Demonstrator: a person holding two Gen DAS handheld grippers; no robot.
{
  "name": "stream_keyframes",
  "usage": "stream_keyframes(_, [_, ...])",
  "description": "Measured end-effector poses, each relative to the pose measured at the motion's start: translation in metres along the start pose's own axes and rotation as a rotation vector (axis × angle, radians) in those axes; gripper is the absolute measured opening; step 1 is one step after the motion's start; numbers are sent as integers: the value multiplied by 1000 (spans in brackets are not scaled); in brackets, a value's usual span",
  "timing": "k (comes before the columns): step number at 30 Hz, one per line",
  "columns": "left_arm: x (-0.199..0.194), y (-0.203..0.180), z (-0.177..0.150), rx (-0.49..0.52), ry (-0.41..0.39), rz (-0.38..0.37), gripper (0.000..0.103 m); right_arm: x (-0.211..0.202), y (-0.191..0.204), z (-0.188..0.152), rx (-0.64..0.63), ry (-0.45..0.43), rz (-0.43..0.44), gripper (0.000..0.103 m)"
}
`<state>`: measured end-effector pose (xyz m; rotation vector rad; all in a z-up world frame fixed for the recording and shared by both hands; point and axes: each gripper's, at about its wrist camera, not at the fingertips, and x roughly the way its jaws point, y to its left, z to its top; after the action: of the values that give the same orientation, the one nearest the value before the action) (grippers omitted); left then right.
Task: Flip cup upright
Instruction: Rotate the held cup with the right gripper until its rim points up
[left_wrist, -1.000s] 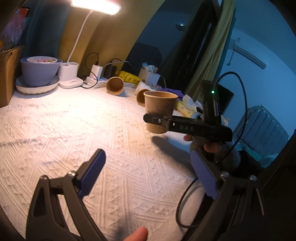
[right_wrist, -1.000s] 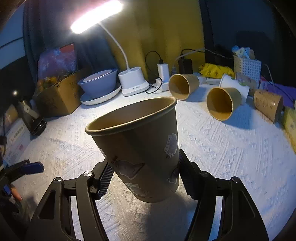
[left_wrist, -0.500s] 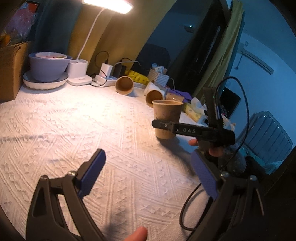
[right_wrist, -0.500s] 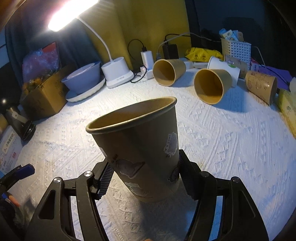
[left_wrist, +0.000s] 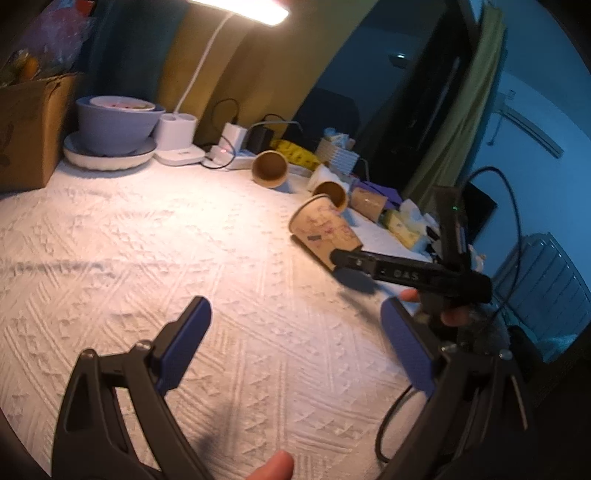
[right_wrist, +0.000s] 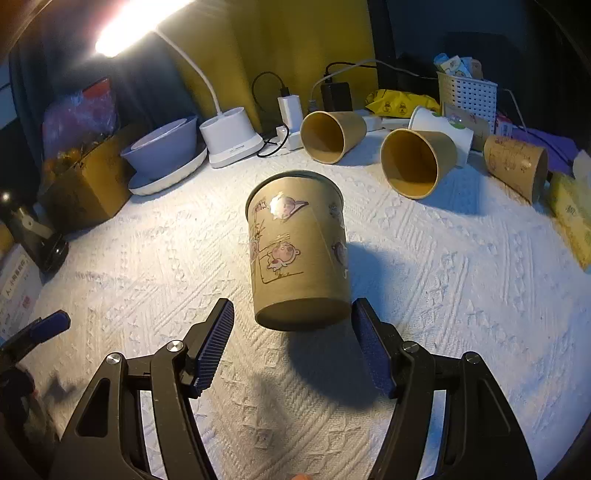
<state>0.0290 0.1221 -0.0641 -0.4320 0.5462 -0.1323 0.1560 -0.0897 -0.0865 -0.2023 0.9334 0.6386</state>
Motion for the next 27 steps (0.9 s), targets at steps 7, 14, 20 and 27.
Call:
stream_keyframes(7, [14, 10, 6, -70, 49, 120, 94, -4, 6, 14, -72, 57, 6, 69])
stream_keyframes(14, [30, 21, 22, -102, 93, 180, 94, 16, 25, 55, -216, 196, 12, 82])
stream_keyframes(20, [39, 24, 26, -123, 126, 143, 94, 60, 25, 84, -238, 339, 29, 82])
stream_keyframes(27, [46, 32, 27, -153, 144, 143, 94, 72, 23, 93, -258, 401, 26, 68])
